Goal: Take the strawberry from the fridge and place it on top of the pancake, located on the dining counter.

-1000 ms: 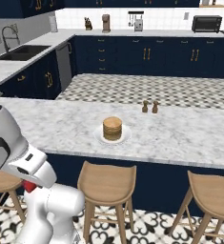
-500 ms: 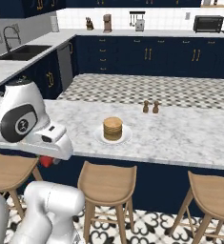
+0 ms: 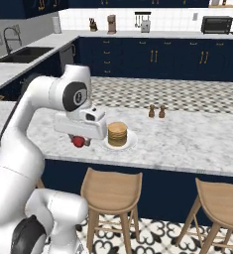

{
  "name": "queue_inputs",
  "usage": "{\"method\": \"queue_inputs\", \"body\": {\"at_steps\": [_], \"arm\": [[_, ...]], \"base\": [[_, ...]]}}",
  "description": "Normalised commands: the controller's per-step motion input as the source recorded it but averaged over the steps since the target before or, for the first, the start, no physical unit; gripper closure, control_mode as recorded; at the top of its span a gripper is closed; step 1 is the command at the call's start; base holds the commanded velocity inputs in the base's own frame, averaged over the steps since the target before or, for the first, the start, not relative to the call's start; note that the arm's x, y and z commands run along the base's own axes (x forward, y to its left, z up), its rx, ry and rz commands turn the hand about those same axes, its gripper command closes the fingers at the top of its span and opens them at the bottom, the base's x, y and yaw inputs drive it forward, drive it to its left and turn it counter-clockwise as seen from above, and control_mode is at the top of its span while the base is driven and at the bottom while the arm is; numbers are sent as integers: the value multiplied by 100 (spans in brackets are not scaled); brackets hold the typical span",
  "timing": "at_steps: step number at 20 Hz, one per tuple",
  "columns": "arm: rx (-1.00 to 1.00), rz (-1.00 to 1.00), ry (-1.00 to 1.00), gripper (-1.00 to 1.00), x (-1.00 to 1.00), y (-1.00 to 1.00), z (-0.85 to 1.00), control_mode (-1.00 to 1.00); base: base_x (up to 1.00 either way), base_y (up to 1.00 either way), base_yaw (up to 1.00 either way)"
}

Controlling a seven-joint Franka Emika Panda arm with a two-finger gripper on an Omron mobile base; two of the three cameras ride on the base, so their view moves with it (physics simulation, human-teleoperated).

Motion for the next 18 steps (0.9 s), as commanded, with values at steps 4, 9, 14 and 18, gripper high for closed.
{"method": "queue_inputs", "body": {"at_steps": [4,9,14,18], "arm": [[7,2,-1,100,100,-49,0,-100],[2,-1,-2,100,100,-24,1,-100],[0,-9,-14,100,100,0,-23,-100],[0,-9,-9,100,100,-1,-56,-100]], "base": [[0,0,0],[0,0,0],[0,0,0],[0,0,0]]}}
